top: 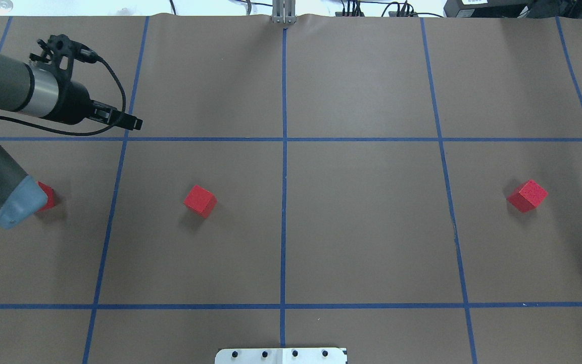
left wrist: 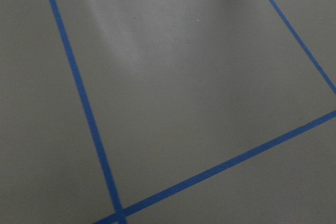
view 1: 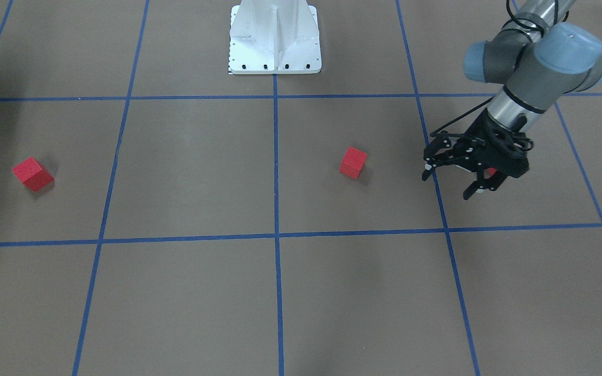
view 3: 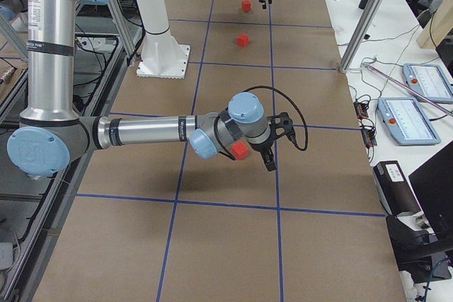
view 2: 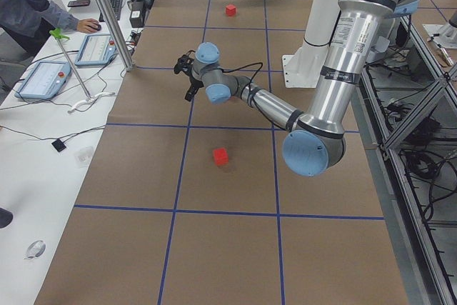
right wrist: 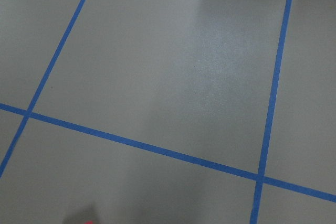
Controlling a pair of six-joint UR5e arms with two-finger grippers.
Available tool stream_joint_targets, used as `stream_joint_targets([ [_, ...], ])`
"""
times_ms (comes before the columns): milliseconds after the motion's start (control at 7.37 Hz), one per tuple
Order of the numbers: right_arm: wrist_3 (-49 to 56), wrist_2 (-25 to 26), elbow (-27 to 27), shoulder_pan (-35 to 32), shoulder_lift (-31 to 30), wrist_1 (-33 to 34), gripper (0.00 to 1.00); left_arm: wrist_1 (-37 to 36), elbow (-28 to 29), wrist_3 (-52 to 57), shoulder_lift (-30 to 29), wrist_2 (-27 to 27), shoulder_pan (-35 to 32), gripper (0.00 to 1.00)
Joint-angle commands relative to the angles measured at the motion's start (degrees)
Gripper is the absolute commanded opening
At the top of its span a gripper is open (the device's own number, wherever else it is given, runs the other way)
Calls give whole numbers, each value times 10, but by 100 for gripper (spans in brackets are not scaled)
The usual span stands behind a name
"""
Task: Form red blocks into L shape at center
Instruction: 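Reach the left gripper down to the red cube left of center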
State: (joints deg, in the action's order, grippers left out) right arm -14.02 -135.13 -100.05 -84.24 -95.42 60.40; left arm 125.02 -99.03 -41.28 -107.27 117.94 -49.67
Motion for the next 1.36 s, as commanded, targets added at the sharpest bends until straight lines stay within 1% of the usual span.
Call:
stream_joint_targets([
  [0, 0, 0, 0, 0, -4, 0, 99, -64, -1, -6, -40, -10, 54, 100],
  [271, 0, 0, 0, 0, -5, 0, 99, -145, 0, -5, -84, -10, 98, 100],
  [407, 0, 0, 0, 0, -6, 0, 99, -151, 0, -5, -86, -12, 109, 100],
  [543, 0, 0, 0, 0, -6, 0, 99, -160, 0, -5, -87, -38, 129, 100],
  [678, 0, 0, 0, 0, -6, 0, 99, -187, 1, -5, -87, -75, 156, 100],
  [814, 0, 0, 0, 0, -7, 0, 99, -192, 2, -4, -86, -96, 163, 100],
  [1221, 0, 0, 9, 0, -7, 0, 99, -192, 1, -5, -87, -96, 171, 100],
])
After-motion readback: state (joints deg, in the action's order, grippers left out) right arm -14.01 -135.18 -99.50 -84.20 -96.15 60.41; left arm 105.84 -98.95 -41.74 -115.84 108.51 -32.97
